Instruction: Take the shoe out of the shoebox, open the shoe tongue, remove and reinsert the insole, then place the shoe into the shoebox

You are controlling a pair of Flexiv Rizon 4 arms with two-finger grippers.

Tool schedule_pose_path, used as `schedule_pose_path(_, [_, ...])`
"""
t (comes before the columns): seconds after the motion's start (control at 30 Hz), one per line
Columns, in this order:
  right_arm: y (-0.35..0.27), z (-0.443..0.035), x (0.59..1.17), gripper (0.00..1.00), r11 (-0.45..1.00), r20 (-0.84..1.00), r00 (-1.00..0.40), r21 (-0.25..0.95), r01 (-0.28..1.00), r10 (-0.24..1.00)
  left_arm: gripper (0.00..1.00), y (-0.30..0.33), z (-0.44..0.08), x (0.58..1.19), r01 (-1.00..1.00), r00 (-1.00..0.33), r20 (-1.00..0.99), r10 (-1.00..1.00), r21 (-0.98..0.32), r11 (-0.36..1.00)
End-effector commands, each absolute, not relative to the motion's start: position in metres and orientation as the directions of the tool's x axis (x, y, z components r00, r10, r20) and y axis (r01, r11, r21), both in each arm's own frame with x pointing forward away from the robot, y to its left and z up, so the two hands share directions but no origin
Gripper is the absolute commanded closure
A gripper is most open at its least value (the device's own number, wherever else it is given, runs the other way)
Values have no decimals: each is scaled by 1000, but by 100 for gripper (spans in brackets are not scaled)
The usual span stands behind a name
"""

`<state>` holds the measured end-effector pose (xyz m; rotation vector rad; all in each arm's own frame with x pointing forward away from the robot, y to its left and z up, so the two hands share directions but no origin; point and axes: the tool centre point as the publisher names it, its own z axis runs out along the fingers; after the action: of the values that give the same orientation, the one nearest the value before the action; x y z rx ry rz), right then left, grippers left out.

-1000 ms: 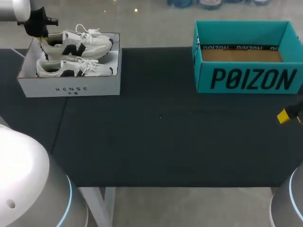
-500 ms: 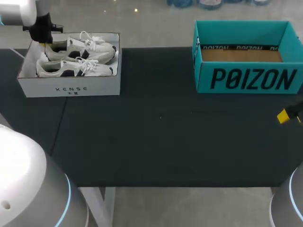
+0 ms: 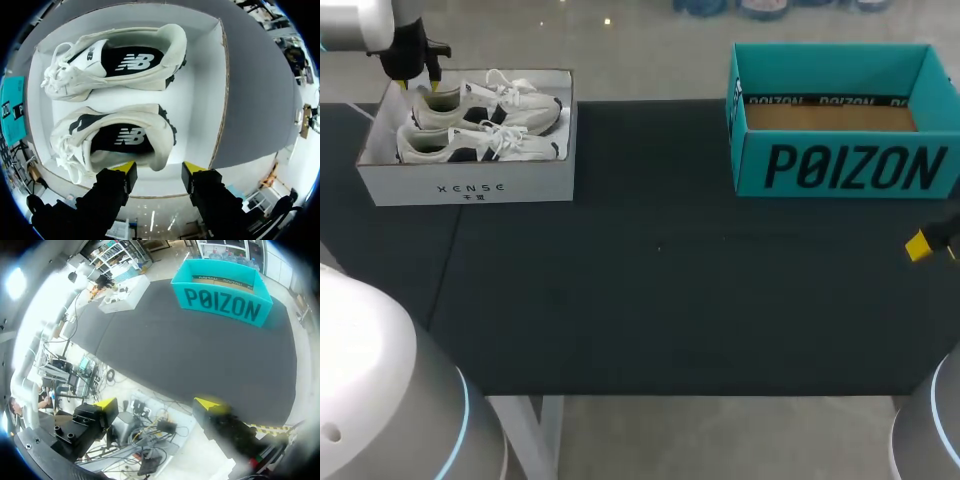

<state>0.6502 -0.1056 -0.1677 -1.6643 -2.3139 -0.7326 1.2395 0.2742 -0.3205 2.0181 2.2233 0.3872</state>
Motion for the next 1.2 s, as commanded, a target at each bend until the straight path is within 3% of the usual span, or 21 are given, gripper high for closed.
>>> schedule_pose_path(0.03, [-105,-168,652,0,245,433,-345,272,931,832,0,266,-284,1205,941,-113,62,992,326,87])
schedule_pose_path(0.37, [-105,-168,652,0,245,433,-345,272,931,832,0,219,-224,1132,914,-133,4,991,386,122])
schedule_pose_path(0.87, [-105,-168,652,0,245,433,-345,272,931,832,0,122,-186,989,924,-135,-43,990,356,141])
schedule_pose_path(1.2, [-105,-168,652,0,245,433,-345,272,931,832,0,114,-183,977,923,-177,-27,984,344,175])
